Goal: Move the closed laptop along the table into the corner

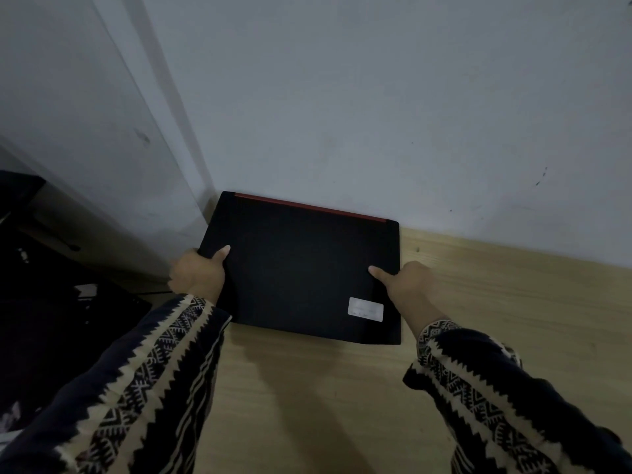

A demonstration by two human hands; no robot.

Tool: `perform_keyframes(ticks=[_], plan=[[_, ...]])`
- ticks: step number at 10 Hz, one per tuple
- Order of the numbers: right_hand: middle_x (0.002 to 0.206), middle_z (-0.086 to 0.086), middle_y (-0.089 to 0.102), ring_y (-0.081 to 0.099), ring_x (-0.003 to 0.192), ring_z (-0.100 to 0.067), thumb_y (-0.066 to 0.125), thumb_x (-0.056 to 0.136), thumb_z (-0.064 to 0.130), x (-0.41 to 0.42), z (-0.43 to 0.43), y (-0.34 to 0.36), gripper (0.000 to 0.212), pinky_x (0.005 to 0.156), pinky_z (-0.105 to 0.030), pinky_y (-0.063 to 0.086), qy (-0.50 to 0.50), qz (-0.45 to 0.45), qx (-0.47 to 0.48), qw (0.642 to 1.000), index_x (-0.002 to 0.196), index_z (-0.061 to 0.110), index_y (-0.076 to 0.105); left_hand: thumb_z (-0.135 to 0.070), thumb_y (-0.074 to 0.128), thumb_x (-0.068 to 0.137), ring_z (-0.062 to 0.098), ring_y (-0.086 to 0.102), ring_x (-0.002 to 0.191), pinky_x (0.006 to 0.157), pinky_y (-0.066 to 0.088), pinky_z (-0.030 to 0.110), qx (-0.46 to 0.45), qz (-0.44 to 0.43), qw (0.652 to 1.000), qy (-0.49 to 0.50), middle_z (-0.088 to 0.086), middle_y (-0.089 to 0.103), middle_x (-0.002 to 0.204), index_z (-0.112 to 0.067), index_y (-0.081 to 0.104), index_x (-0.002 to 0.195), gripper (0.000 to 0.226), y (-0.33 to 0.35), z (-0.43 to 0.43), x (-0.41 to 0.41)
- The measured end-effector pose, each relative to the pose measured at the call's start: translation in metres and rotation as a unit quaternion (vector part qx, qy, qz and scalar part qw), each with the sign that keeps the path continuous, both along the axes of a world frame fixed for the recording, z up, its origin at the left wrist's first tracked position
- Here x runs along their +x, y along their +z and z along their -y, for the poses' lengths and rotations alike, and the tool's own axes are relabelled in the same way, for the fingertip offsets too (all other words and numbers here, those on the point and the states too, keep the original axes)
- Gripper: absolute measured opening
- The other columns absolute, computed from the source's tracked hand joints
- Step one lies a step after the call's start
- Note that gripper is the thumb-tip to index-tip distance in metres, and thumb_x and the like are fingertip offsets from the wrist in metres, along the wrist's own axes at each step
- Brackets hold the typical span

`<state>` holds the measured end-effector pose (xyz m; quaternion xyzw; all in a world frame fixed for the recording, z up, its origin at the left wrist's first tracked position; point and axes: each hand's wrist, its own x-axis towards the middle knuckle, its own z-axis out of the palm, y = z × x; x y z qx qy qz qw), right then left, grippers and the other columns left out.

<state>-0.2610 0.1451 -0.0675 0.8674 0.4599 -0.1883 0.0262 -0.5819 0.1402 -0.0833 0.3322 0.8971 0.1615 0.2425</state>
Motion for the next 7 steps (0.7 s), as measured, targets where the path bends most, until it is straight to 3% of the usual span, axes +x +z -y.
perform_keyframes(ticks=[1,2,4,7], plan=[[0.107,-0.014,0.069,0.069,0.094,-0.025,0.069,0.087,0.057,-0.004,-0.005,-0.005,0.059,0.072,-0.034,0.056,0.062,0.004,0.027,0.998,0.116,0.006,0.064,-0.047,0.058,0.091,0.041,0.057,0.113,0.098,0.046,0.053,0.054,0.014,0.998,-0.036,0.023,0.060,0.122,-0.003,0.054,0.124,0.055,0.003,0.003,0.007],[0.164,-0.015,0.024,0.029,0.149,-0.033,0.064,0.094,0.046,-0.006,-0.004,-0.006,0.089,0.116,-0.046,0.036,0.132,-0.049,0.054,0.989,0.162,0.020,0.013,-0.044,0.059,0.091,0.042,0.048,0.123,0.105,0.038,0.051,0.081,-0.011,0.995,-0.052,0.026,0.051,0.132,-0.002,0.044,0.136,0.063,0.012,0.005,0.023],[0.169,-0.013,0.003,0.007,0.156,-0.031,0.056,0.092,0.060,-0.015,0.012,0.002,0.093,0.122,-0.047,0.020,0.173,-0.084,0.075,0.978,0.163,0.028,0.004,-0.044,0.057,0.092,0.040,0.040,0.134,0.112,0.031,0.051,0.110,-0.028,0.989,-0.093,0.026,0.044,0.144,-0.006,0.034,0.148,0.072,0.015,0.014,0.045],[0.169,-0.013,0.006,0.007,0.156,-0.031,0.055,0.092,0.062,-0.004,0.031,0.037,0.092,0.125,-0.049,0.011,0.229,-0.070,0.123,0.963,0.162,0.024,0.010,-0.052,0.055,0.090,0.035,0.030,0.144,0.118,0.024,0.050,0.156,-0.054,0.965,-0.203,0.019,0.039,0.152,-0.008,0.035,0.148,0.076,0.037,0.037,0.099]])
